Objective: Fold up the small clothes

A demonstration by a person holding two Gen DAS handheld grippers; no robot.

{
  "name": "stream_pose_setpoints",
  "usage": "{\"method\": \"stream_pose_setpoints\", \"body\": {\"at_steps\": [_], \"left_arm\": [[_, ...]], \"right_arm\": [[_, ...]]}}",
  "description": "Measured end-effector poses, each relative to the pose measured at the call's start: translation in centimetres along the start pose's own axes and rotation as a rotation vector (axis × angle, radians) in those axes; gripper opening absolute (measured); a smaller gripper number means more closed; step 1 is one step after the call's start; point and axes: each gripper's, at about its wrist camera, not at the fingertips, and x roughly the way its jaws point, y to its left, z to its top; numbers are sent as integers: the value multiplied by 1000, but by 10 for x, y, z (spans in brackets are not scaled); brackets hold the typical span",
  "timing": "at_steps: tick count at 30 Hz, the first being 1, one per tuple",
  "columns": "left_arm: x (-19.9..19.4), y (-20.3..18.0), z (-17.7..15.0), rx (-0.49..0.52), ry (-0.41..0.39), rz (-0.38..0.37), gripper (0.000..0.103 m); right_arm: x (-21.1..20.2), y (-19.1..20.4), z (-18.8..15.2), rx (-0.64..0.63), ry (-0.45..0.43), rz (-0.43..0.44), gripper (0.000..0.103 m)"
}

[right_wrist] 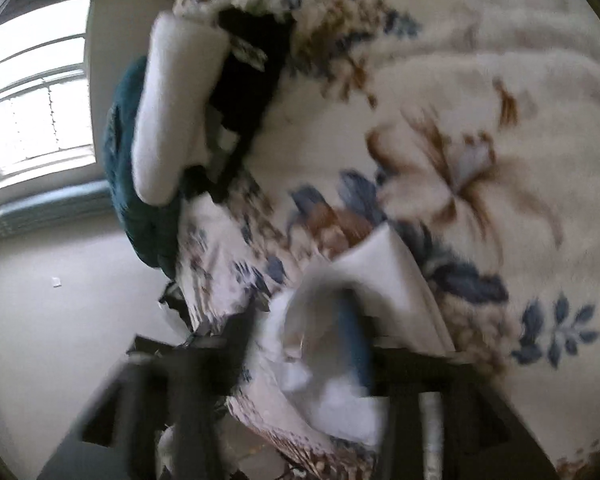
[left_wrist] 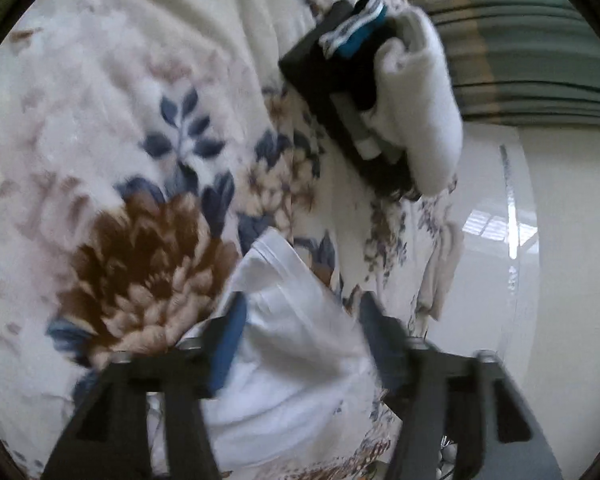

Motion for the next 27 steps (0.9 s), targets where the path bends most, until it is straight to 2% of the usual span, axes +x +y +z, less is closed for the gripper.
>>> {"method": "stream_pose_setpoints", "body": {"at_steps": [2, 4, 6, 8, 11, 12, 13, 14, 15, 16, 19, 23, 25, 27], "left_arm": [[-8, 0, -3, 48, -13, 42, 58], [-5, 0, -7, 103, 8, 107, 58], [14, 1, -11, 145, 68, 163, 58], [37, 2, -11, 182, 112, 181, 58], [80, 1, -5, 276, 160, 253, 54], [86, 0, -4, 299, 155, 261, 27], [92, -3, -3, 324, 159, 247, 9], [91, -5, -3, 336, 154, 252, 8], [89, -9, -2, 349, 141, 241, 7], [82, -12, -2, 355, 123, 222, 7], [73, -5, 4, 302, 110, 182, 6], [80, 17, 21, 195, 126, 156, 6], [86, 24, 30, 153, 162, 152, 11], [80, 27, 33, 95, 173, 124, 25]], "right_arm": [[-9, 3, 2, -36, -24, -29, 61], [-12, 5, -3, -101, -11, -121, 61], [-8, 1, -6, -126, 24, -185, 61], [5, -12, -4, -112, 60, -234, 61], [29, -25, 7, -97, 72, -287, 61], [35, -27, 11, -89, 78, -286, 61], [44, -30, 17, -72, 81, -279, 54], [47, -30, 19, -69, 75, -268, 27], [50, -29, 21, -72, 68, -267, 13], [52, -24, 24, -87, 56, -283, 6], [51, -7, 25, -142, 11, -293, 3], [59, 1, 32, -156, 8, -326, 3], [67, 2, 36, -166, 18, -365, 3], [76, 2, 42, -162, 57, -418, 4]]}}
